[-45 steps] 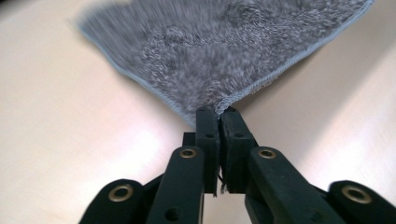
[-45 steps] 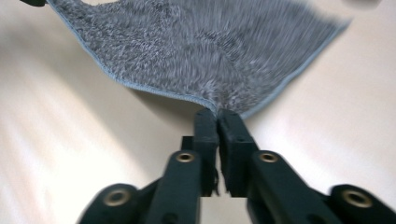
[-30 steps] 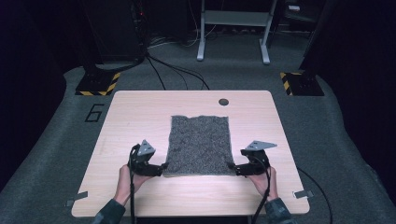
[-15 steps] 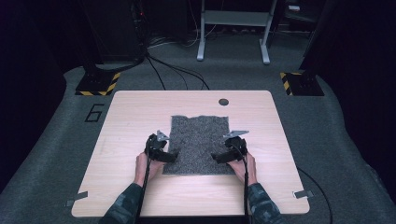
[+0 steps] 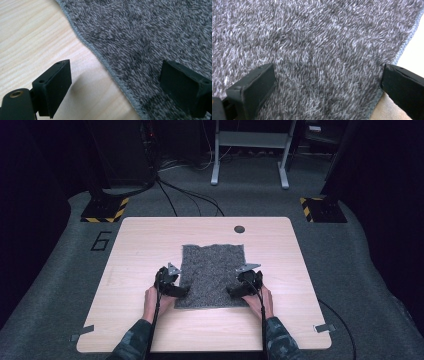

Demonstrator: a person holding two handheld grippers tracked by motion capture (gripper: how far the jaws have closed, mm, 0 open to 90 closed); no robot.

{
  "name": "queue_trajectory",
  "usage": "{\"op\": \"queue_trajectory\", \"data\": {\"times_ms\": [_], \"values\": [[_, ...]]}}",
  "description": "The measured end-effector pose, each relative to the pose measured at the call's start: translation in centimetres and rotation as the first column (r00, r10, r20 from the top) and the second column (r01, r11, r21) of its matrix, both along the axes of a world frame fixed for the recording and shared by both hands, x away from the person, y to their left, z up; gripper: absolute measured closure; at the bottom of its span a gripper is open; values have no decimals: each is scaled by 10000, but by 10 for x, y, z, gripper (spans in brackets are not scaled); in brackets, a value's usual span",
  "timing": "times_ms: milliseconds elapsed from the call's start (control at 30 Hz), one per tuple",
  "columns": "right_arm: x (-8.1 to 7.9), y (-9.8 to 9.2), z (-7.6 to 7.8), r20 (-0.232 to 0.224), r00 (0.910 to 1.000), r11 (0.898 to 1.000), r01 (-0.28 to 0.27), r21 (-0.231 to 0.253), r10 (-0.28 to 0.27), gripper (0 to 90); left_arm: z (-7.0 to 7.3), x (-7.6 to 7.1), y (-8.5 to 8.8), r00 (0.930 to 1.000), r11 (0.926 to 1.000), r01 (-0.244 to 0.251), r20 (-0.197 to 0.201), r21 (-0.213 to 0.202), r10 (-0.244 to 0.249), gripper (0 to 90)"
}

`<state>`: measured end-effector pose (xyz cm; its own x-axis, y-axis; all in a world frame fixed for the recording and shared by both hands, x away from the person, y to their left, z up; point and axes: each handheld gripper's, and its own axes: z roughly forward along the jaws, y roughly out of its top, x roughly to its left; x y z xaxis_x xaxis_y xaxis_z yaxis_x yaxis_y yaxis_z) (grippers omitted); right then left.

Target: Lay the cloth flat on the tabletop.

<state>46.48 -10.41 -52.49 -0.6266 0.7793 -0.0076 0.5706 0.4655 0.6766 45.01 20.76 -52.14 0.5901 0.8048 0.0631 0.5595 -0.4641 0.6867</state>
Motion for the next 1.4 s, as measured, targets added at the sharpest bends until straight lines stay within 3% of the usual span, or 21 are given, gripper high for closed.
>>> {"op": "queue_trajectory", "data": {"times_ms": [167, 567, 1000, 1400], "values": [[-4, -1, 0, -1, 10000, 10000, -26, 30, 26, 0, 1, -10, 2, 9997, 9996, 12, 232, 266, -19, 105], [-30, -6, -1, 52, 9999, 9999, -122, 41, 122, 0, -7, -29, 17, 9994, 9965, -279, 201, -794, 296, 104], [-52, -3, -1, 2, 9997, 9997, -229, 81, 229, 0, -7, -58, 23, 9990, 9970, -295, 310, -718, 318, 105], [-59, -3, -2, 126, 9998, 9998, -176, 78, 175, 0, -8, -59, 24, 9990, 9964, -323, 267, -783, 345, 101]]}}
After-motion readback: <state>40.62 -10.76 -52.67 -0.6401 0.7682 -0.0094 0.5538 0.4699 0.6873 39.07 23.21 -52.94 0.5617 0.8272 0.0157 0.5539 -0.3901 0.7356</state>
